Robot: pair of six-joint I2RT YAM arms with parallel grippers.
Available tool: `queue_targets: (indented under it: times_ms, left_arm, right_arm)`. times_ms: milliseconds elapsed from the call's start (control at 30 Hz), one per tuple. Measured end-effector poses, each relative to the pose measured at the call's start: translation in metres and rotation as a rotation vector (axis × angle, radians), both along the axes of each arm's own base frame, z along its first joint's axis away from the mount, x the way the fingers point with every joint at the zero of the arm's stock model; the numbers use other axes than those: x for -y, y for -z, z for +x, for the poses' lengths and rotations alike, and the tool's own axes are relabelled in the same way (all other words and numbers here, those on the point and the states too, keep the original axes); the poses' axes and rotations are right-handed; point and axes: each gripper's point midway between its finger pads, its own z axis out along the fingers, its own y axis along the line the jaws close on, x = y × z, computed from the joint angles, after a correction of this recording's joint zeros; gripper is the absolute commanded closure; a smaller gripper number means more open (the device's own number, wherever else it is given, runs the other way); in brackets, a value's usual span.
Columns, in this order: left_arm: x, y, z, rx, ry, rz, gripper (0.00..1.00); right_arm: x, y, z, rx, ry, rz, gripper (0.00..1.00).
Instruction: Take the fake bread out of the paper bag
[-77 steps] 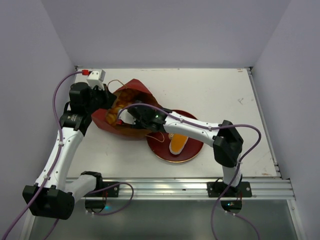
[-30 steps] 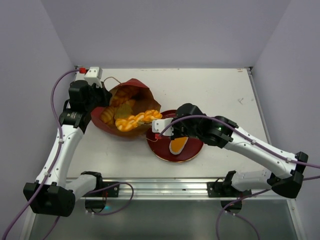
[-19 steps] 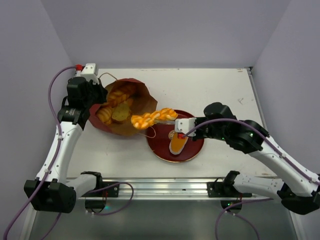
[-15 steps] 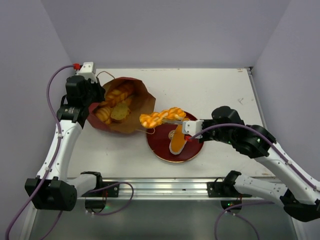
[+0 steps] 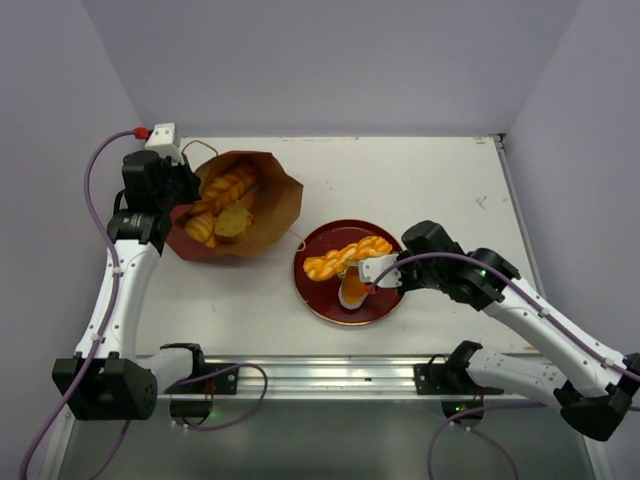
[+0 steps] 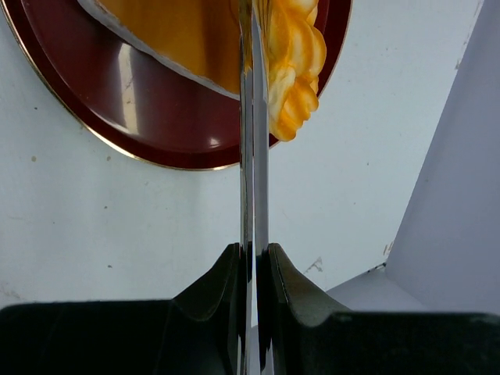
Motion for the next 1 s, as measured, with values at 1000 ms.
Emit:
queue_targets:
  times_ms: [1000]
  left_arm:
    - [0.005,-0.007,-0.009,0.011,0.031,-0.014,1.00]
  right_arm:
    - [-0.053,-0.003,0.065,0.127,-0.263,-0.289,0.95]
